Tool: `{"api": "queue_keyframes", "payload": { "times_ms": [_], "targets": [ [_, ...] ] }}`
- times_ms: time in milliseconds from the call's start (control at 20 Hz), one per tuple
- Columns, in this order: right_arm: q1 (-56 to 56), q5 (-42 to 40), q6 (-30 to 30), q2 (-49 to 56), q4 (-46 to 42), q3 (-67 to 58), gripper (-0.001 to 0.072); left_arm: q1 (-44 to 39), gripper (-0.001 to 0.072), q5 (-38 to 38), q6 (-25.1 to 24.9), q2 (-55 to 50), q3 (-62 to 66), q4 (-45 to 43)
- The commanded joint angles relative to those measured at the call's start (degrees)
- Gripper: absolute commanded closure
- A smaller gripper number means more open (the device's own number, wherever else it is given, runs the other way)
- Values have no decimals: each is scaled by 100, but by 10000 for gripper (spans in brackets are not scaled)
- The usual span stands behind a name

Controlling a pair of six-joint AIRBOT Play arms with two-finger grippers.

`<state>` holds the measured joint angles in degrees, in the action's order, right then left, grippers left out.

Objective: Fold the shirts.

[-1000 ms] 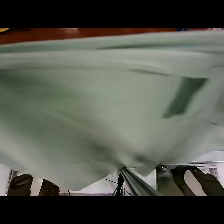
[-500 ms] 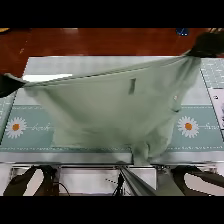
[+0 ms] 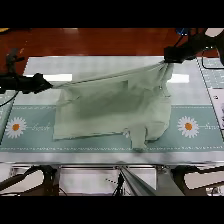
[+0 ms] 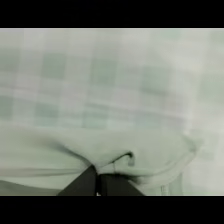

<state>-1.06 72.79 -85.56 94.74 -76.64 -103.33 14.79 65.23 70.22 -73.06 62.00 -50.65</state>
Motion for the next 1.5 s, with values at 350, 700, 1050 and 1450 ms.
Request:
{"api": "queue_keyframes", "payload": {
  "times_ms": [350,700,1050,1450],
  "targets": [
    [490,2570,387,-101,-1661,-350,282,1174,199,2087,247,-468,662,-979],
    [1950,1790,907,-1349,105,2243,227,2293,199,2232,-170,-7,-1491,-933],
    [2280,863,1379,-1735,789,3056,229,2020,173,1814,-509,-208,-2146,-938],
    [2275,857,1370,-1930,1143,3056,229,772,178,1351,-501,-1226,-2142,-492]
  ]
}}
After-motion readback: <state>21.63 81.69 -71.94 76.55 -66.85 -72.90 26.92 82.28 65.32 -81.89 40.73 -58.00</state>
